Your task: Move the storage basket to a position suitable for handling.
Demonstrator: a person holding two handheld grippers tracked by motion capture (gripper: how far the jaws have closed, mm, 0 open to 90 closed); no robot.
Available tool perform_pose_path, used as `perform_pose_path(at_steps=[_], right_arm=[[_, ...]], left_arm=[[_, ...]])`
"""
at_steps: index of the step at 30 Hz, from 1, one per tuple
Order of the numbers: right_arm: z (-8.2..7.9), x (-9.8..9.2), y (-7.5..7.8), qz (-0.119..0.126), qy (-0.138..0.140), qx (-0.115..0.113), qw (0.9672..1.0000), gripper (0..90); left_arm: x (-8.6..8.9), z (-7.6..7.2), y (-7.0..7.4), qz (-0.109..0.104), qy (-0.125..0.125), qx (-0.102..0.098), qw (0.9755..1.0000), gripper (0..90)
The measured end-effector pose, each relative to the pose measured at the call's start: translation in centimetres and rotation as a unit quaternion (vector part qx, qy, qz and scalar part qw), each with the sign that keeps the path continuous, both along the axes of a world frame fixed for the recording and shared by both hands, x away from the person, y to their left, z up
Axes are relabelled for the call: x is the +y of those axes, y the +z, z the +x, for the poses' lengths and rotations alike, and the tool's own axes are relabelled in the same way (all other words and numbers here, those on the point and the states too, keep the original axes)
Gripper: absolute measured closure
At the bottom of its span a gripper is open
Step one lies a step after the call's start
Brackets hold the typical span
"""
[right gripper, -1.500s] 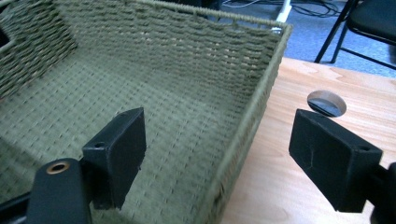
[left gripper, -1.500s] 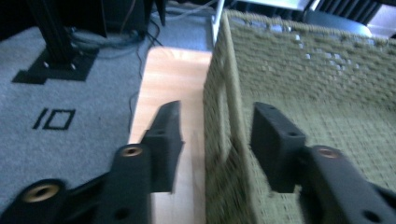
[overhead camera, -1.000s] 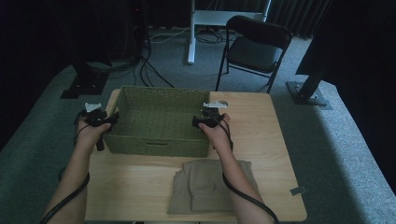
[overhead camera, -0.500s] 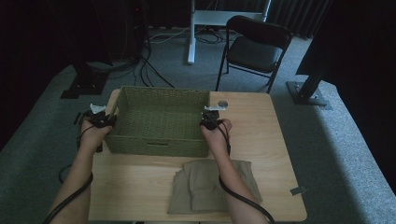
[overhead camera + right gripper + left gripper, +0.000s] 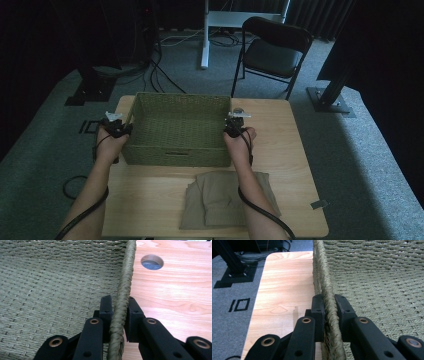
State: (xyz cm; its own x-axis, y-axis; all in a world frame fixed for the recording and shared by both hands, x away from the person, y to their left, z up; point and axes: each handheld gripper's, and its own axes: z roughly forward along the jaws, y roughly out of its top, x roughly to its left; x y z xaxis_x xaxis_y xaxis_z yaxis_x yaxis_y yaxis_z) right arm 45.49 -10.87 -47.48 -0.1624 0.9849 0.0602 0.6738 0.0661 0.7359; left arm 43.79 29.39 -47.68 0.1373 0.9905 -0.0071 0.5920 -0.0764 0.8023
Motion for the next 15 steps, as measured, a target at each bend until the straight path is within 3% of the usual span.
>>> perform_pose_path(at_steps=[3, 15], right_arm=[[0.0, -0.7, 0.0, -0.005, 0.002, 0.001, 1.0, 78.8], [0.1, -3.2, 0.1, -0.008, -0.007, 0.005, 0.9999, 79.0]], left_arm=[[-0.6, 0.1, 0.0, -0.015, 0.001, 0.002, 0.9999, 80.4], [-3.2, 0.6, 0.0, -0.012, -0.007, 0.004, 0.9999, 80.6]])
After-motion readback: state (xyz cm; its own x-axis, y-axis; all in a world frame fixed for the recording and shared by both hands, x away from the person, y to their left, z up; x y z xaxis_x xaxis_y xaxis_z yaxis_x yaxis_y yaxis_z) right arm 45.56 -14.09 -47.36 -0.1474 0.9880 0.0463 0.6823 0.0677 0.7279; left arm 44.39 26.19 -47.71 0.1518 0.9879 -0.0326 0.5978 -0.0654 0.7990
